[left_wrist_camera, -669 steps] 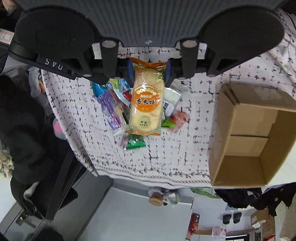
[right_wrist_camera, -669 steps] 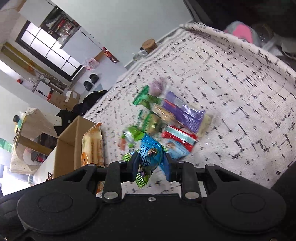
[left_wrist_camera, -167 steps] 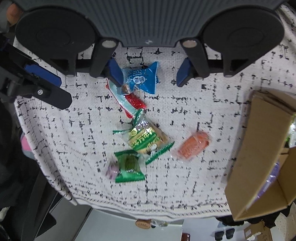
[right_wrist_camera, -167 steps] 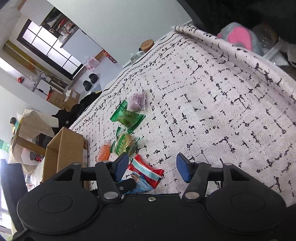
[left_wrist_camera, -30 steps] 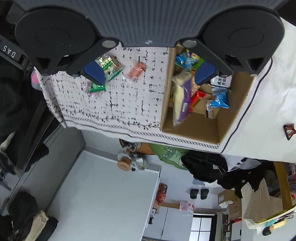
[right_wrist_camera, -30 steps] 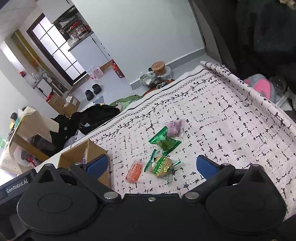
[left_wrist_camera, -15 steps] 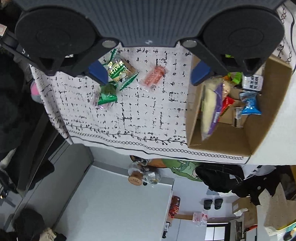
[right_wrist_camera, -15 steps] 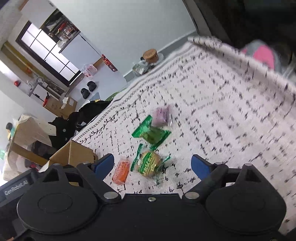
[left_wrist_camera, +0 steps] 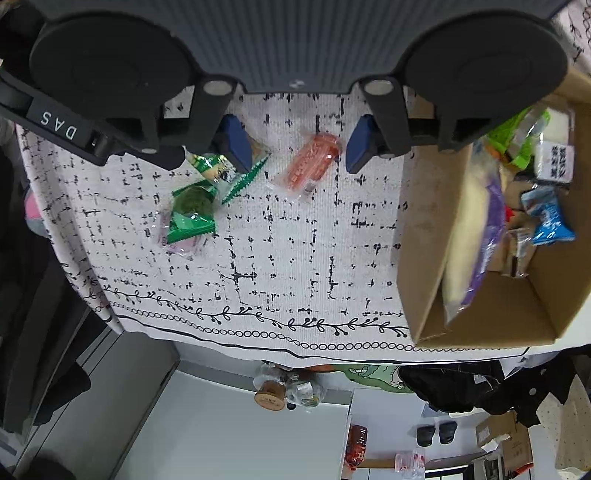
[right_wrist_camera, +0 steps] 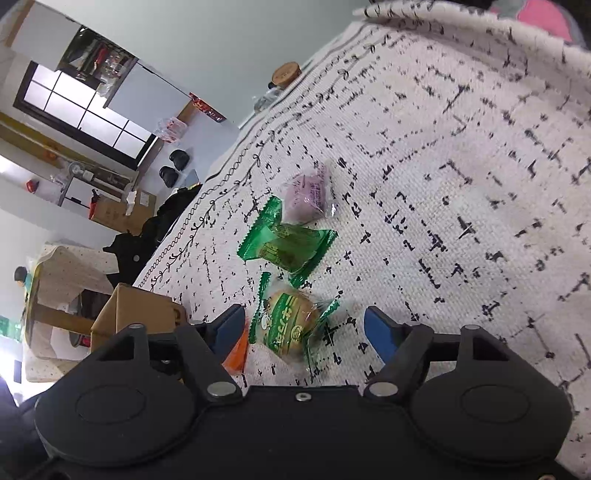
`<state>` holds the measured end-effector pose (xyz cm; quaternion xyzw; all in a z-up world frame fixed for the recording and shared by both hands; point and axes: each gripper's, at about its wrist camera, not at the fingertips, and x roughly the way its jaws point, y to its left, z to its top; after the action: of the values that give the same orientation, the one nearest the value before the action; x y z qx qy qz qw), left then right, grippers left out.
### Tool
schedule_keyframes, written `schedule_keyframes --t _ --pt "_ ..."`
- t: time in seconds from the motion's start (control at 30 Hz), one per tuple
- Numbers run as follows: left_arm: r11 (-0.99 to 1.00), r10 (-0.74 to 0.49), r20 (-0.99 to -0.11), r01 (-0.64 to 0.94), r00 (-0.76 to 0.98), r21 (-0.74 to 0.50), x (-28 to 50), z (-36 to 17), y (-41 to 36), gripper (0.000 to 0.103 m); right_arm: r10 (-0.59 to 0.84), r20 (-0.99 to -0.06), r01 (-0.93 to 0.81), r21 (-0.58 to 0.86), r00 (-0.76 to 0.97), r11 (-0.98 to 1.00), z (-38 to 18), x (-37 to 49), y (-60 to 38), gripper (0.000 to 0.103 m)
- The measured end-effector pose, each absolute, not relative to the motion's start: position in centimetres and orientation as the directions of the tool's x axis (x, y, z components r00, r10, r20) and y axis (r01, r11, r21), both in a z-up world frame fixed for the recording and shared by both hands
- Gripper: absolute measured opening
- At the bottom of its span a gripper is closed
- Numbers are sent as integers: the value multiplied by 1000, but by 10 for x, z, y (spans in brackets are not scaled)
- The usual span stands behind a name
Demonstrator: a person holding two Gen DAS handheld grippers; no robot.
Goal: Organize snacks
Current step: 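Grasp the orange packet with the left tool while the right tool grasps the round green-wrapped cake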
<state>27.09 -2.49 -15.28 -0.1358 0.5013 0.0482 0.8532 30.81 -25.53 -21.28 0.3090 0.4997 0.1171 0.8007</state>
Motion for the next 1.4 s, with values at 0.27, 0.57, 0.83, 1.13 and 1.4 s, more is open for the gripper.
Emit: schedule_keyframes --t 0.27,0.57,0.83,1.13,1.4 --pt "959 -37 -888 -232 459 -160 291 -175 -25 54 533 -728 135 636 432 759 -228 317 -251 68" --pt "959 -36 -911 -244 410 -148 293 -200 -25 45 556 -713 131 657 427 742 -236 325 -247 68" --pt "959 -106 -909 -202 402 -201 295 -202 -33 22 564 -705 118 663 430 739 -239 328 -241 60" --pt "948 -119 -913 -228 390 -221 281 -200 -34 17 554 -719 153 658 420 738 -241 322 -248 28" --pt "939 -123 -917 -256 380 -232 268 -190 -29 17 569 -695 134 678 440 723 -227 300 -259 10"
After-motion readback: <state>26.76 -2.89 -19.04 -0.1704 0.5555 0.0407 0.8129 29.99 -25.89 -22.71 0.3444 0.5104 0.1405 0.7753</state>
